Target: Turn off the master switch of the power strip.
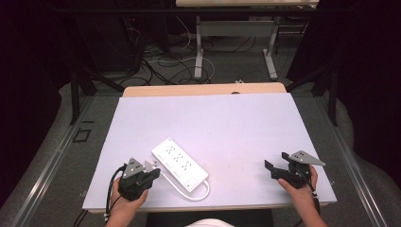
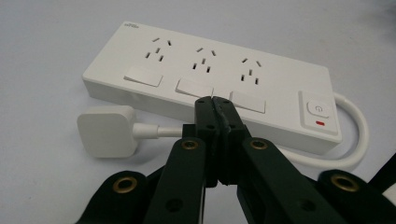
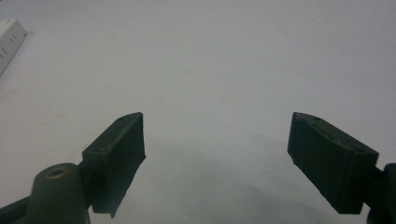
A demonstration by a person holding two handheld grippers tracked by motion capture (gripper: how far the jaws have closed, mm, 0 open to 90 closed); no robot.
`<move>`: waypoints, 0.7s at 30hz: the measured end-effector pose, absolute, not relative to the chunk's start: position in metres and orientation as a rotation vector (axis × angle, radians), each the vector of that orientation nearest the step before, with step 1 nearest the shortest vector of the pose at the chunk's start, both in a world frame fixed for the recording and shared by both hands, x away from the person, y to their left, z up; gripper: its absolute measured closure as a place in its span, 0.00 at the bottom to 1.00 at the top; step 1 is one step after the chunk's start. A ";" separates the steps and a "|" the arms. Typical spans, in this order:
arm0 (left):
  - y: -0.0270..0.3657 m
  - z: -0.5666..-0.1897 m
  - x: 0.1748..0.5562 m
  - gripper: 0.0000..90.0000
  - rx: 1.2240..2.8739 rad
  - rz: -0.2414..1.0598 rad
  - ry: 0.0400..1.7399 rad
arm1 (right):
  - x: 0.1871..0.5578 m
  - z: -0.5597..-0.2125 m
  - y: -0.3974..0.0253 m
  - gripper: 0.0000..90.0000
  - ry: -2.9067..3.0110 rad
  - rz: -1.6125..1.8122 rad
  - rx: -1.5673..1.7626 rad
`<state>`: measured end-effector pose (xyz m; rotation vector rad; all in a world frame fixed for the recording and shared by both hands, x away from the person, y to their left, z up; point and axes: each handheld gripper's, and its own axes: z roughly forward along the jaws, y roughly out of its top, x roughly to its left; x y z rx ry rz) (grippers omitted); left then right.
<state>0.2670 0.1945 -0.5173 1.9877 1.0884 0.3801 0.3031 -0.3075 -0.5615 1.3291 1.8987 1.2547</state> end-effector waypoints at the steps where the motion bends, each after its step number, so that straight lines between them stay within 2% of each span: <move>1: 0.194 -0.517 0.267 1.00 1.994 0.373 1.083 | 0.303 -0.561 -0.308 0.20 1.897 1.255 1.327; 21: 0.181 -0.510 0.263 1.00 2.038 0.315 1.104 | 0.302 -0.560 -0.308 0.20 1.895 1.267 1.330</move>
